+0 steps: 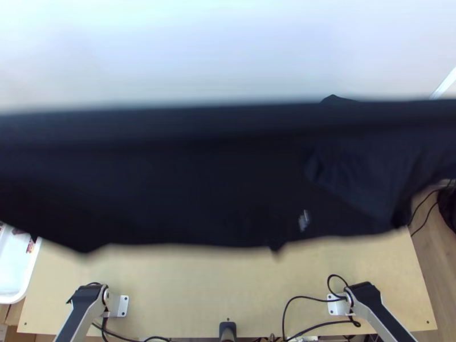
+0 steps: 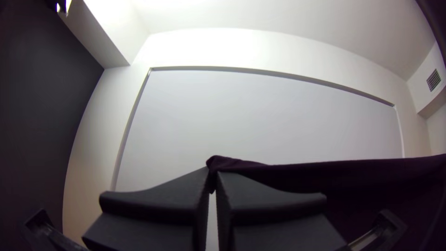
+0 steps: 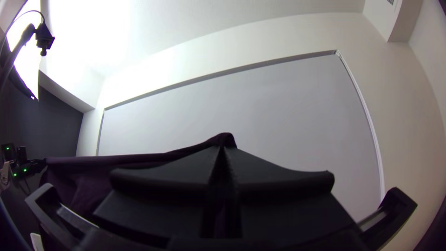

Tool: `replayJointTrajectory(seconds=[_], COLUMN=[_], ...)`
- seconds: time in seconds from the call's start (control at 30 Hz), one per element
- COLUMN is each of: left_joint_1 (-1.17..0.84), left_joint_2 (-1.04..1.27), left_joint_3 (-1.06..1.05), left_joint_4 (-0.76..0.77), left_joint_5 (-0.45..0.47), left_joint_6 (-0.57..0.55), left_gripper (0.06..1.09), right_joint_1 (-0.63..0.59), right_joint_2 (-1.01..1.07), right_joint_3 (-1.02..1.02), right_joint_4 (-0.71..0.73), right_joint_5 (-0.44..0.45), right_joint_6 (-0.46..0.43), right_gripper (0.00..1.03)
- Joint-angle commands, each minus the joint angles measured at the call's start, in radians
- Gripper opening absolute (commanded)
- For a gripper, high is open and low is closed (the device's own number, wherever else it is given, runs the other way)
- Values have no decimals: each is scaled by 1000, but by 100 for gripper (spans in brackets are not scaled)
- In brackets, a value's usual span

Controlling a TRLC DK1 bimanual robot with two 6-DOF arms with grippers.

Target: Fold the t-shirt

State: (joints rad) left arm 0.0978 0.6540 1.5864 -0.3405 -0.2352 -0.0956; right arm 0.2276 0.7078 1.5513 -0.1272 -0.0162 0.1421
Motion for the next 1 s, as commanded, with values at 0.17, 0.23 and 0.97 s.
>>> replayJointTrajectory(seconds=[0.17, 0.23, 0.97], left_joint_1=[10, 10, -38], left_joint_2=[-248, -301, -214], left_joint_3=[-450, -575, -1120], left_joint_4=[-57, -55, 163], left_joint_5=[7, 13, 40], left_joint_6=[-47, -47, -36], left_gripper=[9, 9, 9], right_joint_1=[-16, -10, 35], right_joint_2=[-183, -241, -100], right_joint_3=[-370, -502, -1056], right_joint_4=[-37, -46, 195], right_joint_5=[61, 61, 64], right_joint_6=[59, 79, 240], right_gripper=[3, 3, 3])
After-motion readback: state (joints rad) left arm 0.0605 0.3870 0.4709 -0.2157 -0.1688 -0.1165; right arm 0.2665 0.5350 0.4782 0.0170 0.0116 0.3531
